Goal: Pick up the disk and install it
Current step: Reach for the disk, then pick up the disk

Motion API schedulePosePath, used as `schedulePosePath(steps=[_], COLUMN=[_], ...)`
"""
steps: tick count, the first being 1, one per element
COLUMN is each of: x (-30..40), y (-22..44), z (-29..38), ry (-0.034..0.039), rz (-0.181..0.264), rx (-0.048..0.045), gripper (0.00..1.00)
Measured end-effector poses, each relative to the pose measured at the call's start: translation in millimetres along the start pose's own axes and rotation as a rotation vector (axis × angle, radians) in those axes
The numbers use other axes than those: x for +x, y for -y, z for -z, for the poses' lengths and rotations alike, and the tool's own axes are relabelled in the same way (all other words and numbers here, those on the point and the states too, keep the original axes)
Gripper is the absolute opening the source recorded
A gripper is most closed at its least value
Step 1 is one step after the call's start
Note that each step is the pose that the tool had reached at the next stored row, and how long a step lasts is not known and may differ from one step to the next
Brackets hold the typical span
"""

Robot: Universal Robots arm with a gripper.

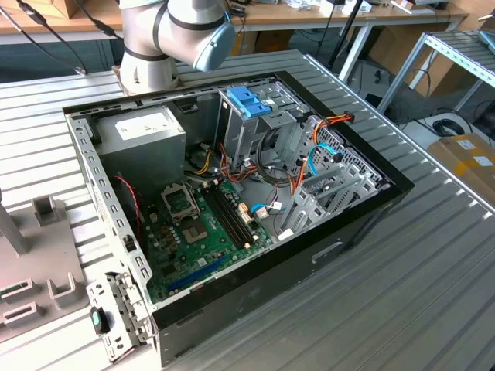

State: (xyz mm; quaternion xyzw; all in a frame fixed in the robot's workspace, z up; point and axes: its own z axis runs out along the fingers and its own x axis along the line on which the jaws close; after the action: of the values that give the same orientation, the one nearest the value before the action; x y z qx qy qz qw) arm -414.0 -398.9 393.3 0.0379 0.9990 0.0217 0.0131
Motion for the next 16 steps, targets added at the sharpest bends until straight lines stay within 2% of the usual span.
schedulePosePath(steps=[11,13,16], x=[0.4,0.5,0.4], y=[0.0,0.0,0.0], z=[0.0,0.0,0.0], ry=[-0.0001,-0.0008,-0.0033], rz=[0.004,0.018,0.076], rx=[-0.0001,-0.0004,-0.0018], gripper=[0.10,0.10,0.10])
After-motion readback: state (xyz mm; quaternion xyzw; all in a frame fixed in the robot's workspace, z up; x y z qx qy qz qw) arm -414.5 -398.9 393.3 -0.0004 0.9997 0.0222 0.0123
